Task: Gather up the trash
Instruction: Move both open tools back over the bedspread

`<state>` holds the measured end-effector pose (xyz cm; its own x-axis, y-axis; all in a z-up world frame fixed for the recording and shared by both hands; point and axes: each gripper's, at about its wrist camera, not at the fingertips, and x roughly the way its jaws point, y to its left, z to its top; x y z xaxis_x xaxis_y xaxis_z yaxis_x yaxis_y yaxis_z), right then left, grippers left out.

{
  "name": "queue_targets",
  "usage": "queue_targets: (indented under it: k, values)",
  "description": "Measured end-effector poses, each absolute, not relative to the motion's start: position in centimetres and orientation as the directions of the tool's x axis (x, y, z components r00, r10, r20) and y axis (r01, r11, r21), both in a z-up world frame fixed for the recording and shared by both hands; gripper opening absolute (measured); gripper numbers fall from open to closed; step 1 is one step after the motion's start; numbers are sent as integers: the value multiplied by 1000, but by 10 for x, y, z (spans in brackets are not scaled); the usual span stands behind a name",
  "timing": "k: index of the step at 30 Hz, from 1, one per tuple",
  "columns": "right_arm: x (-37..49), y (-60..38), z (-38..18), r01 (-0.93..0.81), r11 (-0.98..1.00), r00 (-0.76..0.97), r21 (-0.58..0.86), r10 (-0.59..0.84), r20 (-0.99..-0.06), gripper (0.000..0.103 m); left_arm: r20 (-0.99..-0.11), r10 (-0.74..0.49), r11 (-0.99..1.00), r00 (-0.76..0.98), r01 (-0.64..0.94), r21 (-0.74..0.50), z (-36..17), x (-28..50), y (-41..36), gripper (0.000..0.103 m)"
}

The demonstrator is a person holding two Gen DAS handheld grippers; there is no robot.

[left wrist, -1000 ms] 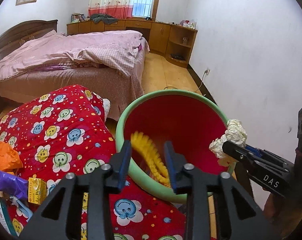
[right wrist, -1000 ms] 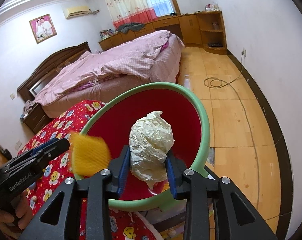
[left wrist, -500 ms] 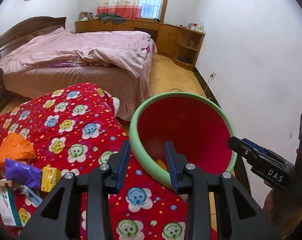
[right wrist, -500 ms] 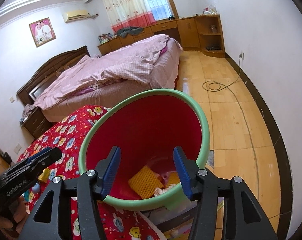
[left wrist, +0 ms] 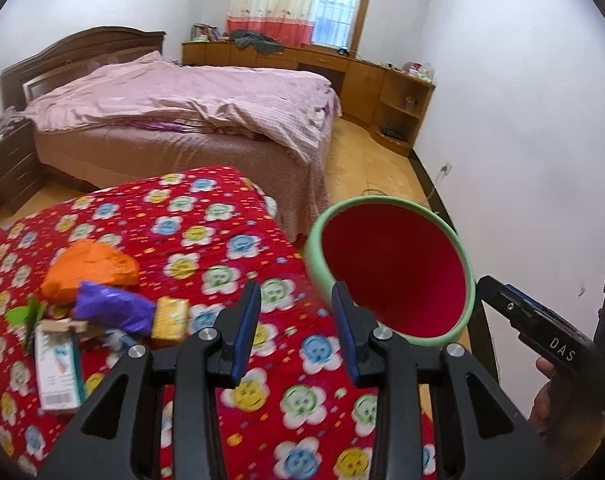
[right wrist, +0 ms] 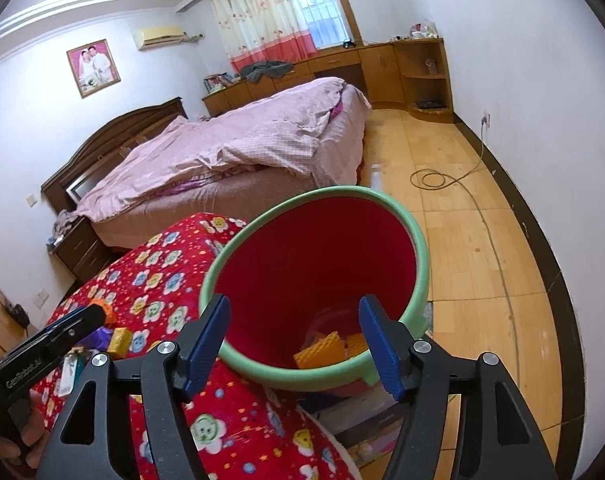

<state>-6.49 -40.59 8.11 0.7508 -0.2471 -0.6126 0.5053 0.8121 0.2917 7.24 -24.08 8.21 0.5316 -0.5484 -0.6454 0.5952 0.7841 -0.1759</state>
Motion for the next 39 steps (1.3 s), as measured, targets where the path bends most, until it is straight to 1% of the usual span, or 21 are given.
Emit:
queue_targets:
  k: [8,11,13,15,17,18,26,29,30,39]
  values:
    - [-66,-374,95,450,844,781,291,-215,-586,70,-641,-469,854,607,496,-155,93,68,-182,38]
    - [-62,-362,98,429,856,788,288,-199,-582,74,-642,-435,880,632,450,-153,94,69,-160,38]
    - [-60,-354,99,416,866,790,279,-193,-581,75,-641,-413,894,647,423,-149,94,70,-147,41]
    - [-57,-346,99,403,876,791,265,-188,-582,75,-640,-382,912,667,385,-143,94,71,-130,48]
    - [-53,-338,98,393,882,791,259,-180,-585,77,-641,-361,923,678,358,-142,93,74,-118,51]
    - [-51,-335,97,389,885,790,258,-176,-587,79,-642,-351,928,681,345,-142,92,75,-112,53]
    - [-38,-315,86,376,893,776,246,-159,-611,81,-685,-264,961,679,249,-123,70,87,-73,55]
    - [-34,-310,83,368,897,772,243,-150,-618,82,-709,-233,970,666,216,-115,57,94,-66,66]
    - [-32,-310,82,367,899,770,241,-148,-620,83,-713,-227,971,664,211,-113,54,96,-65,67]
    - [-20,-303,70,360,908,747,213,-144,-649,83,-767,-180,979,616,191,-76,18,118,-68,69]
